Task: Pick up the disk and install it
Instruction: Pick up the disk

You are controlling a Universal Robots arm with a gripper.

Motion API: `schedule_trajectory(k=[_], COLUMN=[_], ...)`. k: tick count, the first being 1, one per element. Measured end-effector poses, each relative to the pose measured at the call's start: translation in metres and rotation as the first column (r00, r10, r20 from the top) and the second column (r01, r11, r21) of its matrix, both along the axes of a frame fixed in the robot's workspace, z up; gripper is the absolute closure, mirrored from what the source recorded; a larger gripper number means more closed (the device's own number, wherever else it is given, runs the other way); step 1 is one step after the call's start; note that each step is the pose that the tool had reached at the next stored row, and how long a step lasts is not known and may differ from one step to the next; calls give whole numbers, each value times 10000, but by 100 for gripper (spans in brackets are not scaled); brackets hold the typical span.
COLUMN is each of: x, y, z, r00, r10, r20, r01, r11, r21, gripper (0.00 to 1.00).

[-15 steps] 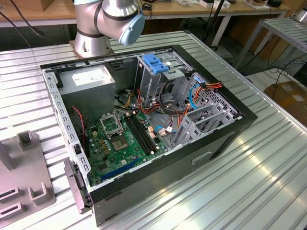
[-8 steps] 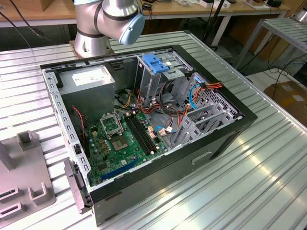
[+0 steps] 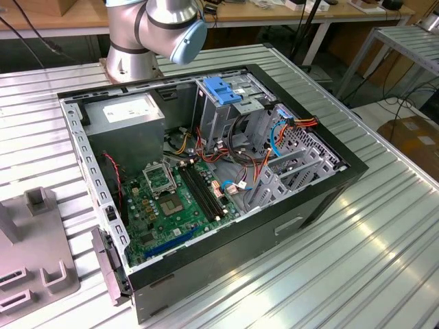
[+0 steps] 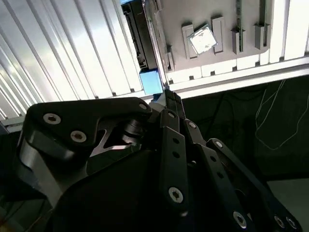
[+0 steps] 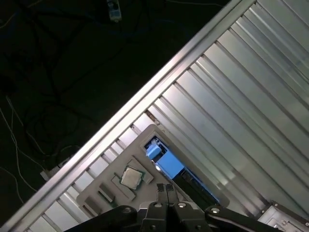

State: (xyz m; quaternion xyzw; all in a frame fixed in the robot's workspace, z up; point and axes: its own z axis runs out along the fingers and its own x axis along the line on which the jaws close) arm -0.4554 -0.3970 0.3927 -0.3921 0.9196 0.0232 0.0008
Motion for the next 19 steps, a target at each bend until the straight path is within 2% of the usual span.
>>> schedule_trajectory(k=[3,4,5,6,8,11,12,13,15,16,17,19], x=[0,0,0,0,0,0,0,1,1,0,0,1], y=[0,0,0,0,0,0,5,23,62,89,94,96], z=[-1,-1,-1,-1,-2,-3,-5,-11,-27,-40,-47,-60], r00=[9984,9973,9946,9884,9823,9681,9654,9640,9639,9638,9636,9602], r10=[566,736,1034,1520,1875,2507,2608,2657,2661,2662,2672,2789], r20=[0,0,-2,-3,-5,-6,6,56,107,121,124,125], r01=[-566,-736,-1034,-1520,-1875,-2507,-2608,-2656,-2660,-2660,-2671,-2788], r11=[9984,9973,9946,9884,9823,9680,9654,9640,9639,9639,9636,9603], r21=[-16,-21,-31,-48,-58,-65,-73,-94,-109,-113,-119,-127], gripper=[90,90,90,90,90,90,90,90,90,90,90,90])
